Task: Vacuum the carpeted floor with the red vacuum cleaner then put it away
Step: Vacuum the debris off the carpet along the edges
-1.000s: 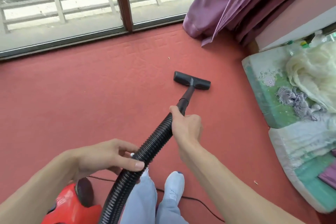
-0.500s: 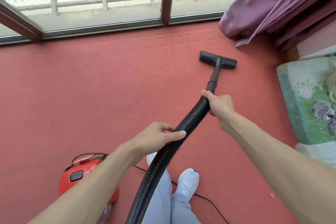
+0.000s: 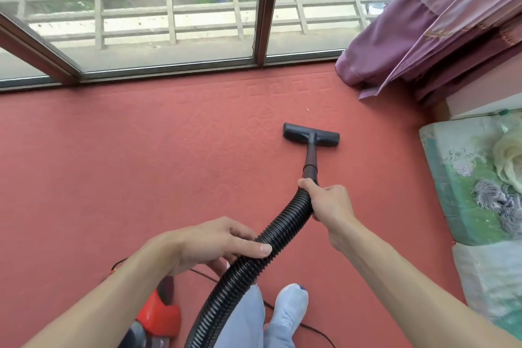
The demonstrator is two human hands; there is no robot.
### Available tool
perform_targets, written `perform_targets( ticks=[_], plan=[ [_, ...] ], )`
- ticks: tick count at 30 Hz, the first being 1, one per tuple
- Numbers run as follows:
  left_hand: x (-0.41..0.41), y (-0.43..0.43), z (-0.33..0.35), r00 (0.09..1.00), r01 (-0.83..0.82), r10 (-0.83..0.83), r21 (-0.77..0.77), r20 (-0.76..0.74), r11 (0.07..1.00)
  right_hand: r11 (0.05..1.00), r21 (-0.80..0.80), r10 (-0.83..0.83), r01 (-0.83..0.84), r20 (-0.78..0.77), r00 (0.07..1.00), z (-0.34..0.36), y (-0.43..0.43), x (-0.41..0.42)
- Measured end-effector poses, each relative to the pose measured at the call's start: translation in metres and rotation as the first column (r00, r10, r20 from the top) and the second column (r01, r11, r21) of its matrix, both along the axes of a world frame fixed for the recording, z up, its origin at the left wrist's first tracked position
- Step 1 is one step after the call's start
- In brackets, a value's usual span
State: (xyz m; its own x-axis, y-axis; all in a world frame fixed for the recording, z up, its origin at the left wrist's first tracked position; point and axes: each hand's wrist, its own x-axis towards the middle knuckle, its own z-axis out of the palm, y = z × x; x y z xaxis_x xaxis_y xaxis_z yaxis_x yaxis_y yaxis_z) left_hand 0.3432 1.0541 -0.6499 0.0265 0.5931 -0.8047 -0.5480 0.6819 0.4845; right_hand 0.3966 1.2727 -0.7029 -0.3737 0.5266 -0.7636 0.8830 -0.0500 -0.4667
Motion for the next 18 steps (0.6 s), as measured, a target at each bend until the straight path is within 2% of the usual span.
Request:
perform_targets(
  ticks=[6,10,13,18],
  plan=[
    [0.011,0.025,-0.027,0.965,-0.223,0.208,-0.084,-0.16,0.971,0.999,-0.014,0.049,-0.049,-0.019,0.999,-0.047,0.024,-0.053],
    [0.011,0.03,-0.042,0.945,-0.291,0.265,-0.127,-0.191,0.948,0.998,-0.028,0.057,-0.058,-0.028,0.998,-0.069,0.024,-0.066],
    [0.004,0.022,-0.04,0.964,-0.246,0.231,-0.113,-0.133,0.963,0.999,0.039,0.018,-0.017,-0.016,1.0,-0.058,0.01,-0.053],
    [-0.015,0.001,-0.019,0.998,0.021,-0.019,-0.02,0.065,1.0,0.998,0.066,-0.01,0.01,0.0,1.0,-0.003,-0.01,-0.012]
  ],
)
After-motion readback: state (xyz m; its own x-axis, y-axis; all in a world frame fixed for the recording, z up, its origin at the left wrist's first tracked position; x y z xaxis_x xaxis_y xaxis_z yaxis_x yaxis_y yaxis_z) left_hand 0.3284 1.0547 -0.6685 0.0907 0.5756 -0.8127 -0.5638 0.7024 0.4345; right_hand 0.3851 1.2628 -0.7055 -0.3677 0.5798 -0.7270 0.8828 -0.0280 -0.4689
